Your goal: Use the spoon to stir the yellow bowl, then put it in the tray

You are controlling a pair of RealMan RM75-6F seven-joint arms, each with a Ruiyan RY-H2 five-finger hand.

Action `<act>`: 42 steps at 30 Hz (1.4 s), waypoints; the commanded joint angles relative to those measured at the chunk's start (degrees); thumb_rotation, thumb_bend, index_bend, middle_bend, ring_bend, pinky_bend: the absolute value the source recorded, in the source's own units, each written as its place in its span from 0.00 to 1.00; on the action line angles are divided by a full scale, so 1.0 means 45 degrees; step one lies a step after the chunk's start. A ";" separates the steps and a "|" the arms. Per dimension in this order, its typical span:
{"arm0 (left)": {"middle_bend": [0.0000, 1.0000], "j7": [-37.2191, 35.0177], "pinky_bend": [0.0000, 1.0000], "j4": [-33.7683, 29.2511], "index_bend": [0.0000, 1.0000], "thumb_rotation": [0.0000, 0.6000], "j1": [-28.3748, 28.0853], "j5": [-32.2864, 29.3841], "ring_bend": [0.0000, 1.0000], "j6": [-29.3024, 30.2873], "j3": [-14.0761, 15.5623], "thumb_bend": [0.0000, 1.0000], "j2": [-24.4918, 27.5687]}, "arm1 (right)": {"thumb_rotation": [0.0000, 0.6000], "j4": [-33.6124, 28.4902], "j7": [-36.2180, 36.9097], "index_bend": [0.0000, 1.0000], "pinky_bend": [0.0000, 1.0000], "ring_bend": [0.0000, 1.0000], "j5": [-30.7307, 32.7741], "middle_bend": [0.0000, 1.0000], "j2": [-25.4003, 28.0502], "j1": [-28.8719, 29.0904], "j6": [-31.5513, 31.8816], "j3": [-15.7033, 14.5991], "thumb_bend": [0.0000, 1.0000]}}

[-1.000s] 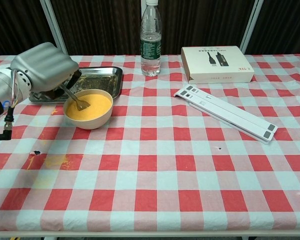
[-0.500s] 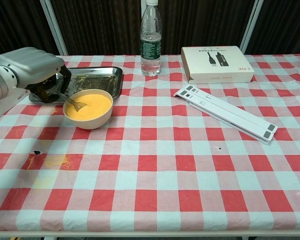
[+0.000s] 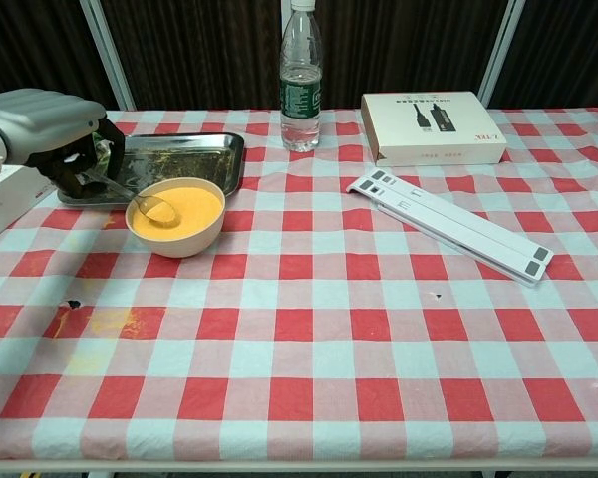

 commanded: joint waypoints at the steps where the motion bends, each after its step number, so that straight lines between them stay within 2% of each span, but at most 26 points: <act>1: 1.00 0.0111 1.00 -0.0048 0.68 1.00 -0.0089 -0.0096 1.00 0.0014 -0.0008 0.47 0.0054 | 1.00 -0.0007 -0.0003 0.08 0.10 0.00 0.0003 0.13 0.0009 -0.0015 0.0019 -0.0001 0.13; 11: 1.00 0.0890 1.00 -0.0132 0.68 1.00 -0.0388 -0.0047 1.00 0.0424 0.0172 0.47 0.0147 | 1.00 0.0002 0.0031 0.08 0.10 0.00 0.0004 0.13 0.0014 -0.0037 0.0047 0.0004 0.13; 18: 1.00 0.4068 1.00 0.1153 0.68 1.00 -0.0620 0.2214 1.00 0.2686 0.1271 0.47 -0.0811 | 1.00 0.0003 0.0026 0.08 0.10 0.00 0.0004 0.13 0.0018 -0.0028 0.0032 0.0009 0.13; 25: 1.00 0.6354 1.00 0.1897 0.68 1.00 -0.0874 0.3617 1.00 0.3490 0.1730 0.47 -0.1468 | 1.00 -0.0020 0.0019 0.08 0.10 0.00 0.0022 0.13 0.0053 -0.0065 0.0063 0.0004 0.13; 33: 1.00 0.8205 1.00 0.2158 0.68 1.00 -0.1009 0.4788 1.00 0.3506 0.2209 0.47 -0.1578 | 1.00 -0.0075 -0.0005 0.08 0.10 0.00 -0.0022 0.13 0.0081 -0.0095 0.0129 -0.0003 0.13; 42: 1.00 0.9412 1.00 0.1979 0.68 1.00 -0.0755 0.4736 1.00 0.3421 0.2086 0.48 -0.1698 | 1.00 -0.0114 -0.0007 0.08 0.10 0.00 -0.0017 0.13 0.0117 -0.0137 0.0190 0.0006 0.13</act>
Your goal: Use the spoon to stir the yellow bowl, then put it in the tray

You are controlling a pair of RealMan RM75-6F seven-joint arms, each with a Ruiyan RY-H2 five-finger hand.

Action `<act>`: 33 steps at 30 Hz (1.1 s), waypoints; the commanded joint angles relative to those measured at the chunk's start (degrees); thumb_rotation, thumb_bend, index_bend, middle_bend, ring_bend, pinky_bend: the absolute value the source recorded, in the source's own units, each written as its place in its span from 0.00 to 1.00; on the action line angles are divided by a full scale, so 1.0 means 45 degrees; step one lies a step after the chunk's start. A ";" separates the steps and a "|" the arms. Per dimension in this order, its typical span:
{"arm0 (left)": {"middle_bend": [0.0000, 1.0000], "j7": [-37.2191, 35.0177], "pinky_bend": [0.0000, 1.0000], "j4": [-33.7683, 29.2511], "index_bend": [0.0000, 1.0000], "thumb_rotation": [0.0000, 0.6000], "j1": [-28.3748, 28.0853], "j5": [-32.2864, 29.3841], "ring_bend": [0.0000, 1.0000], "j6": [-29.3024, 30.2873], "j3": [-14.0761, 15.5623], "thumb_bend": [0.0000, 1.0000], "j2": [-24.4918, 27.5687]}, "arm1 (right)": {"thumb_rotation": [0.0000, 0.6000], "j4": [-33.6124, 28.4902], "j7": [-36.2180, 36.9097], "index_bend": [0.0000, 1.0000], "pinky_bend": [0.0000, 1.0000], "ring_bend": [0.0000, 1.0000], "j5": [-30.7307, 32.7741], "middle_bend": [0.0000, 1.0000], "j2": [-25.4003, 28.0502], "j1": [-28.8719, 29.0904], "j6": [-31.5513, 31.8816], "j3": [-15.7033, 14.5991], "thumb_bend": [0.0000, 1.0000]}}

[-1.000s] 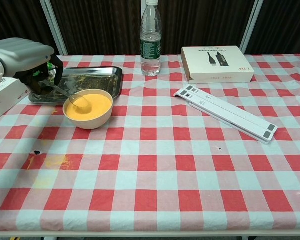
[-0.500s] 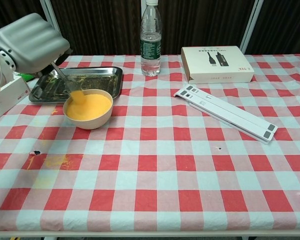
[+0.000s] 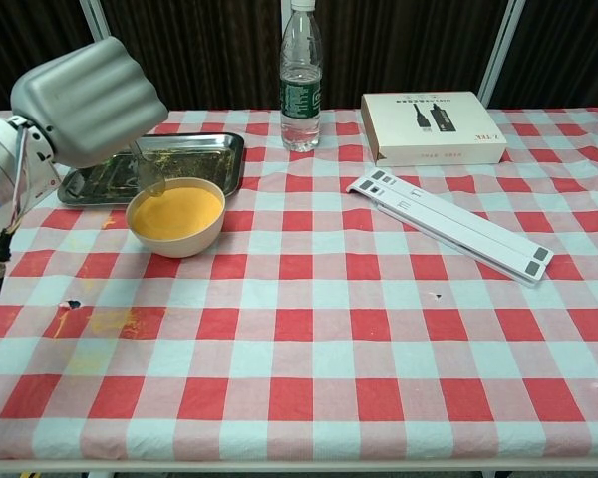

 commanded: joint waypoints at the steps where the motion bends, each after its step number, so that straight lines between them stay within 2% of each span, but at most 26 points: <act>1: 1.00 0.0420 1.00 -0.0057 0.68 1.00 0.0131 -0.0125 1.00 -0.0005 -0.0075 0.48 -0.0075 | 1.00 -0.0010 -0.0009 0.08 0.10 0.00 -0.0015 0.13 0.0012 -0.0014 0.0039 0.0006 0.13; 14: 1.00 0.1876 1.00 -0.0585 0.72 1.00 0.0319 -0.0829 1.00 -0.0250 -0.0415 0.50 -0.0108 | 1.00 -0.0059 -0.0025 0.08 0.10 0.00 0.0000 0.13 0.0051 -0.0087 0.0116 0.0002 0.13; 28: 1.00 0.1590 1.00 -0.0026 0.72 1.00 0.0351 -0.1113 1.00 -0.0462 -0.0768 0.50 -0.0285 | 1.00 -0.0046 -0.0026 0.08 0.10 0.00 -0.0034 0.13 0.0012 -0.0018 0.0029 0.0013 0.13; 33: 1.00 0.0994 1.00 -0.0418 0.72 1.00 0.0412 -0.0971 1.00 -0.0417 -0.0858 0.50 -0.0170 | 1.00 -0.0031 -0.0006 0.08 0.10 0.00 0.0008 0.13 0.0023 -0.0061 0.0070 0.0018 0.13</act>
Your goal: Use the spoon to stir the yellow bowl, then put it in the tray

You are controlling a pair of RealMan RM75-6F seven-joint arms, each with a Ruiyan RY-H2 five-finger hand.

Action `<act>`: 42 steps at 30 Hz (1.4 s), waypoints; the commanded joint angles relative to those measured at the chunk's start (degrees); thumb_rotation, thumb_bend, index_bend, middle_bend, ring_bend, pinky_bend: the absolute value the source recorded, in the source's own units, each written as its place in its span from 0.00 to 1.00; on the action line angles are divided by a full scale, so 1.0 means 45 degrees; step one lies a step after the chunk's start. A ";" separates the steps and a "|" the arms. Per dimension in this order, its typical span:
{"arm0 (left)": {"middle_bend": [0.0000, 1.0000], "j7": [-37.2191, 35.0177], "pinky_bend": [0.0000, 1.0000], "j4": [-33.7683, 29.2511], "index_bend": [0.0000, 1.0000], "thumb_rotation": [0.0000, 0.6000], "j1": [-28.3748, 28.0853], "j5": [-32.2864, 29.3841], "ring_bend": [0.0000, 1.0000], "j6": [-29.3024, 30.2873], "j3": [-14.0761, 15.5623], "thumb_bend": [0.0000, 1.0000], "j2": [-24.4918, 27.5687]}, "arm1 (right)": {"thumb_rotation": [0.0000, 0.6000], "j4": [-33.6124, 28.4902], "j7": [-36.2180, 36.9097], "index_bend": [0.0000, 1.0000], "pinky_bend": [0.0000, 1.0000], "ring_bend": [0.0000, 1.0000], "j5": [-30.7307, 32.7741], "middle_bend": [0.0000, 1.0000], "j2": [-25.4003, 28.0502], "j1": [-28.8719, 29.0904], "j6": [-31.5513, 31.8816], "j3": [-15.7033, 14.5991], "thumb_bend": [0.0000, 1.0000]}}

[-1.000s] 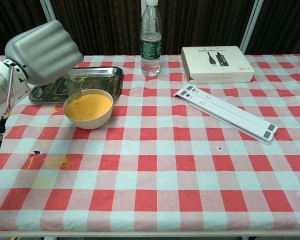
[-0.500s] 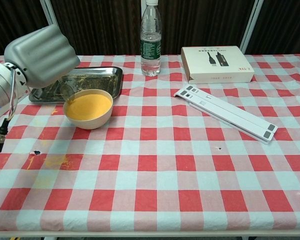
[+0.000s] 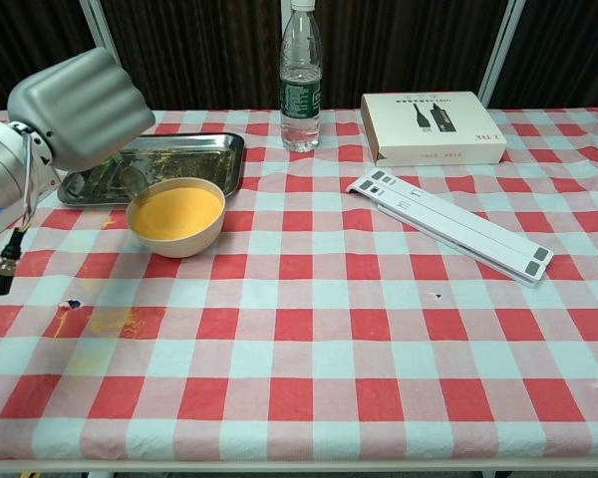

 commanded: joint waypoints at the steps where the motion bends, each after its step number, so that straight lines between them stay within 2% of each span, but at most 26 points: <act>1: 1.00 -0.0565 1.00 -0.0268 0.72 1.00 0.0014 0.0196 1.00 0.0019 -0.0099 0.50 0.0120 | 1.00 0.0004 0.0009 0.08 0.10 0.00 0.0000 0.13 -0.0004 -0.0011 0.0014 0.0000 0.13; 4: 1.00 -0.1596 1.00 -0.0422 0.72 1.00 -0.0012 0.0113 1.00 -0.0137 -0.0460 0.50 0.0219 | 1.00 0.0019 0.0023 0.08 0.10 0.00 -0.0028 0.13 -0.0012 -0.0011 0.0004 -0.0019 0.13; 10: 1.00 -0.4900 1.00 -0.0377 0.72 1.00 -0.0022 -0.0157 1.00 -0.0440 -0.1560 0.50 0.0395 | 1.00 0.0049 0.0051 0.08 0.10 0.00 -0.0001 0.13 -0.0026 -0.0020 -0.0021 -0.0024 0.13; 16: 1.00 -0.7678 1.00 -0.0881 0.72 1.00 -0.0079 -0.2532 1.00 -0.2041 -0.3040 0.50 0.0783 | 1.00 0.0050 0.0034 0.08 0.10 0.00 0.0002 0.13 -0.0046 0.0001 -0.0052 -0.0020 0.13; 21: 1.00 -0.9667 1.00 0.0240 0.70 1.00 -0.0462 -0.4327 1.00 -0.3583 -0.4003 0.50 0.0671 | 1.00 0.0048 0.0032 0.08 0.10 0.00 -0.0001 0.13 -0.0079 0.0000 -0.0091 -0.0050 0.13; 26: 1.00 -1.0497 1.00 0.1673 0.60 1.00 -0.0840 -0.6257 1.00 -0.5248 -0.4082 0.50 0.0338 | 1.00 0.0074 0.0032 0.08 0.10 0.00 0.0053 0.13 -0.0097 -0.0006 -0.0124 -0.0049 0.13; 33: 1.00 -1.0689 1.00 0.3882 0.57 1.00 -0.1664 -0.7389 1.00 -0.6097 -0.3969 0.50 -0.0484 | 1.00 0.0048 -0.0008 0.08 0.10 0.00 0.0079 0.13 -0.0067 0.0000 -0.0136 -0.0031 0.13; 38: 1.00 -1.0418 1.00 0.4690 0.49 1.00 -0.2159 -0.8248 1.00 -0.6570 -0.3870 0.49 -0.0698 | 1.00 0.0052 -0.0004 0.08 0.10 0.00 0.0136 0.13 -0.0075 -0.0015 -0.0164 -0.0033 0.13; 42: 1.00 -1.0402 1.00 0.4863 0.40 1.00 -0.2313 -0.8541 1.00 -0.6697 -0.3687 0.49 -0.0669 | 1.00 0.0076 0.0016 0.08 0.10 0.00 0.0151 0.13 -0.0072 -0.0036 -0.0145 -0.0030 0.13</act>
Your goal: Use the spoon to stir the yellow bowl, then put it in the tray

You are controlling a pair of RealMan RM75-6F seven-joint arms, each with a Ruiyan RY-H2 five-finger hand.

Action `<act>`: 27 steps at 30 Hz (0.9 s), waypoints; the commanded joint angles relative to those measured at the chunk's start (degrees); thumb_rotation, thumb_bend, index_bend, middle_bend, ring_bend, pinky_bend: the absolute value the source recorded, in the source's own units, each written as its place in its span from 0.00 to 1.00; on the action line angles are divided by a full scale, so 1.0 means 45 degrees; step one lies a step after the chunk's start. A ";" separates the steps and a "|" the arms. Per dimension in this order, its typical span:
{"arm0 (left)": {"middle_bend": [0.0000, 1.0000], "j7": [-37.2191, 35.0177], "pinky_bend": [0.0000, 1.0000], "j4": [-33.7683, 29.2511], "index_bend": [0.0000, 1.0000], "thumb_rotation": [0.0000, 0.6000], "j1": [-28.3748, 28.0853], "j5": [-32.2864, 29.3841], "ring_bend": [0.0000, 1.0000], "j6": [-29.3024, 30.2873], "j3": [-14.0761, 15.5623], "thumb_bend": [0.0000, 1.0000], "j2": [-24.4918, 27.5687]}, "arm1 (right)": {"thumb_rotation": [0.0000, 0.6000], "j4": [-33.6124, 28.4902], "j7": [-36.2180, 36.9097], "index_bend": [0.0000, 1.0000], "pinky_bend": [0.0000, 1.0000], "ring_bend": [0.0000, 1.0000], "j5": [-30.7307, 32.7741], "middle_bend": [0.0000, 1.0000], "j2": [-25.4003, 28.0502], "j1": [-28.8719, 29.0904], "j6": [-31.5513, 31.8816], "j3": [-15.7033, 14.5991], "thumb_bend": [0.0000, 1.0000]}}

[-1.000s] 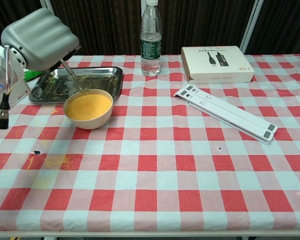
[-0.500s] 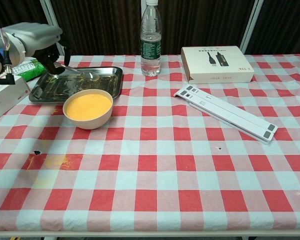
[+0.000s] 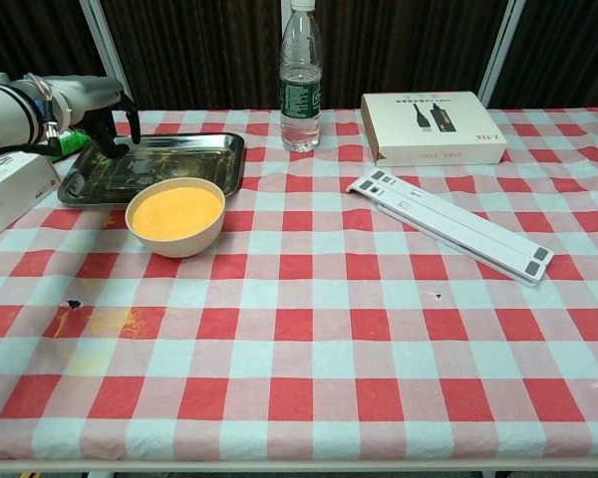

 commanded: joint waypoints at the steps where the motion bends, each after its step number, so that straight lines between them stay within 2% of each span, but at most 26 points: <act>1: 1.00 -0.0206 1.00 -0.0059 0.38 1.00 -0.0014 0.0039 1.00 0.0053 0.0065 0.49 0.0057 | 1.00 0.0007 0.0011 0.08 0.10 0.00 0.0002 0.13 0.0008 -0.0007 0.0008 0.0002 0.13; 6: 0.99 -0.1443 1.00 -0.1501 0.38 1.00 0.0731 0.1431 0.98 0.1305 0.0156 0.48 0.1057 | 1.00 0.0046 0.0052 0.08 0.10 0.00 0.0028 0.13 0.0068 -0.0027 -0.0021 -0.0005 0.13; 9: 0.92 -0.1768 0.96 -0.3108 0.38 1.00 0.1494 0.2338 0.87 0.2184 0.0556 0.47 0.2281 | 1.00 0.0057 0.0093 0.08 0.10 0.00 0.0036 0.13 0.0089 -0.0007 -0.0067 0.0003 0.13; 12: 0.75 -0.2173 0.79 -0.4815 0.38 1.00 0.2568 0.3716 0.66 0.3418 0.1266 0.40 0.3654 | 1.00 0.0100 0.0169 0.08 0.10 0.00 0.0029 0.13 0.0068 0.0006 -0.0095 0.0003 0.13; 16: 0.52 -0.3372 0.51 -0.5562 0.37 1.00 0.4029 0.6013 0.41 0.5169 0.2316 0.24 0.4782 | 1.00 0.0220 0.0349 0.08 0.10 0.00 0.0020 0.13 0.0030 0.0014 -0.0165 -0.0021 0.13; 21: 0.42 -0.5539 0.38 -0.6097 0.36 1.00 0.5775 0.8124 0.32 0.6640 0.3517 0.16 0.5961 | 1.00 0.0378 0.0479 0.08 0.10 0.00 -0.0124 0.12 -0.0081 0.0089 -0.0323 -0.0117 0.13; 27: 0.41 -0.6113 0.36 -0.7024 0.36 1.00 0.7782 0.9145 0.31 0.8934 0.4396 0.16 0.6534 | 1.00 0.0555 0.0911 0.08 0.10 0.00 -0.0440 0.12 -0.0251 0.0203 -0.0578 -0.0319 0.13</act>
